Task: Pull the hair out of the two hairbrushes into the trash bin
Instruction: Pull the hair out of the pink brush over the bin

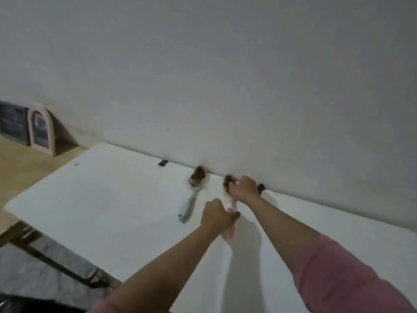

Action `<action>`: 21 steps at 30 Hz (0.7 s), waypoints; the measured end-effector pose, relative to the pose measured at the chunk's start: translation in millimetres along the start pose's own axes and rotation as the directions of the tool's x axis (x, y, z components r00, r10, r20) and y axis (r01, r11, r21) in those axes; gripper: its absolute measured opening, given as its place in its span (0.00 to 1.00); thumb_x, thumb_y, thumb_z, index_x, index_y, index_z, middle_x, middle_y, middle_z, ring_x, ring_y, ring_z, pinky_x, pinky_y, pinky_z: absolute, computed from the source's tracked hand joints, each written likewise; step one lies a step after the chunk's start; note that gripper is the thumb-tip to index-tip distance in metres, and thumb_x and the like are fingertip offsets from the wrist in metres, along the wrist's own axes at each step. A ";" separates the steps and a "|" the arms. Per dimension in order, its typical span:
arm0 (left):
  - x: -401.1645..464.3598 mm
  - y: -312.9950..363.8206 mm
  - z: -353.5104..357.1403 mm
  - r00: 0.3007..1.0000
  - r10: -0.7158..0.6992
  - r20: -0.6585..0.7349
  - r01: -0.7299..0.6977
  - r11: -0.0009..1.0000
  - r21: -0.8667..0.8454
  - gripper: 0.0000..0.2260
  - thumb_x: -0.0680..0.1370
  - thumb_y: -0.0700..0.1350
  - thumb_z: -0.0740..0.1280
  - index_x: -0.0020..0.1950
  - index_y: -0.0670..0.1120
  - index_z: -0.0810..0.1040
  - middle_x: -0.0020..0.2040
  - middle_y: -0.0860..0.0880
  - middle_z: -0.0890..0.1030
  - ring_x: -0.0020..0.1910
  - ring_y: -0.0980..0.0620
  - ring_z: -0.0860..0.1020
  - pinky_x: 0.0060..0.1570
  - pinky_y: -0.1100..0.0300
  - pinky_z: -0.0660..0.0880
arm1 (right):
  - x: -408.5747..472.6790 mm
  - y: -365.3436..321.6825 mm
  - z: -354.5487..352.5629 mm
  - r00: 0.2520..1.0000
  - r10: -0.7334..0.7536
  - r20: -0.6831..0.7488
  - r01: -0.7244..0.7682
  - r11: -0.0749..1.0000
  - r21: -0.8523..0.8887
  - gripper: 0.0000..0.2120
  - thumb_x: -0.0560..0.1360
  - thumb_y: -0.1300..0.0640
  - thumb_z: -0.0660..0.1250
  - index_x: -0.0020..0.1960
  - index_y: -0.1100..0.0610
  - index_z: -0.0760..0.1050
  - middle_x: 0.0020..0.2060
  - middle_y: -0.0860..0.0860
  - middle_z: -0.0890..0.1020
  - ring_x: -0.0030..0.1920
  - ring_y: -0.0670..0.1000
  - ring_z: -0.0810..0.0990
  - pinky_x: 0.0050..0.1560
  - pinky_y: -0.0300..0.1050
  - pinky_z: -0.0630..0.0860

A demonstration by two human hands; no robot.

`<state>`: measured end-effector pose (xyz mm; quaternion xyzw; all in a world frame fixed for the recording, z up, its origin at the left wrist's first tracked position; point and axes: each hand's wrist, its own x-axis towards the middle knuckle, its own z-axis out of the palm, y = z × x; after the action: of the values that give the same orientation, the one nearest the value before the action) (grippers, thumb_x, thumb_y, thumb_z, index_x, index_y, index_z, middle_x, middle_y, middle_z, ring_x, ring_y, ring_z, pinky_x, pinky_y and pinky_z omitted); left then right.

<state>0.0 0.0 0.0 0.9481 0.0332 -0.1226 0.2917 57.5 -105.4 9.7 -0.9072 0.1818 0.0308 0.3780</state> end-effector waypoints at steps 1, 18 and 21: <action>-0.6 2.3 2.1 0.999 -0.028 0.031 0.028 1.000 0.008 0.27 0.71 0.59 0.70 0.60 0.40 0.73 0.58 0.43 0.76 0.57 0.46 0.76 0.48 0.58 0.70 | 1.6 0.4 2.7 1.000 0.016 0.025 -0.016 1.000 0.010 0.17 0.75 0.52 0.64 0.56 0.64 0.73 0.55 0.59 0.80 0.56 0.59 0.79 0.52 0.47 0.75; -8.1 -22.1 8.3 0.991 -0.076 0.112 0.106 0.952 -0.286 0.14 0.69 0.42 0.72 0.47 0.45 0.69 0.48 0.47 0.76 0.43 0.48 0.74 0.40 0.57 0.72 | -2.8 -3.0 24.3 0.983 0.176 0.046 -0.182 0.932 0.313 0.18 0.65 0.53 0.75 0.47 0.63 0.76 0.42 0.55 0.81 0.44 0.54 0.80 0.42 0.45 0.76; -21.5 -37.8 -8.4 0.988 -0.070 0.134 0.125 0.881 -0.457 0.18 0.66 0.41 0.75 0.50 0.44 0.71 0.51 0.43 0.80 0.41 0.47 0.77 0.40 0.54 0.76 | -15.0 -13.0 29.8 0.980 0.183 0.074 -0.197 0.882 0.428 0.16 0.64 0.53 0.76 0.41 0.63 0.76 0.40 0.56 0.82 0.39 0.54 0.81 0.43 0.49 0.80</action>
<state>-24.1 36.2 -8.5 0.8394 0.0926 -0.1794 0.5046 50.6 -71.6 0.2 -0.7775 0.2661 0.0409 0.5683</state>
